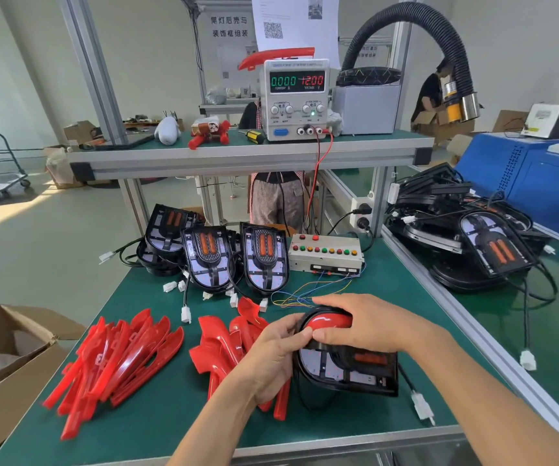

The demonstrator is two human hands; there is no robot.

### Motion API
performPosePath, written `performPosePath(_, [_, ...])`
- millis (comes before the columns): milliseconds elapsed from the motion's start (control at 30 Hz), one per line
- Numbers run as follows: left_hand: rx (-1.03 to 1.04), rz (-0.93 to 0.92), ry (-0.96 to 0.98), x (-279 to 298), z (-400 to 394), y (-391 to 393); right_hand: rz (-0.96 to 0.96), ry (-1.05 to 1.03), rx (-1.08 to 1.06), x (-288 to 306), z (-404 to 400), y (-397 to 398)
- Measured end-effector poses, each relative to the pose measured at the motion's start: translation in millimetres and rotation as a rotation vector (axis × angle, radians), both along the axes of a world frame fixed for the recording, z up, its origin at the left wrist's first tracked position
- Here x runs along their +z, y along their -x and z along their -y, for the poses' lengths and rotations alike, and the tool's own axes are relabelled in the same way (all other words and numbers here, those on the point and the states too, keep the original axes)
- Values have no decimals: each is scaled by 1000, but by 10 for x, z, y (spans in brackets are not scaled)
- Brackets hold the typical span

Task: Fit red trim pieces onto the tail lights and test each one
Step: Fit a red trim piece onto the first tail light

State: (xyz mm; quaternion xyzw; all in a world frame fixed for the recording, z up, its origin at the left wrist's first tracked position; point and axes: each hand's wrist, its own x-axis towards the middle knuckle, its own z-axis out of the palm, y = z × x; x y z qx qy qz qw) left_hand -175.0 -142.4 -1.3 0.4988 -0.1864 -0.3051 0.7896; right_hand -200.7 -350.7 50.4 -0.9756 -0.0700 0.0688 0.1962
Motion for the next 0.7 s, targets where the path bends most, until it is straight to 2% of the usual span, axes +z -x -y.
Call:
performPosePath(300, [73,62,7,-31,58,-10,99,-86,27,-70,-10,16])
performPosePath(400, [16,71,1,-14,21,-4,120,-89,23,-80,12,29])
performPosePath(533, [-49,54,-31,37,-18,-13,35,-133,23,-81,99,49])
performPosePath(700, [8,-29,-9,21,-34,-39,-67,-249,-86,24,409,123])
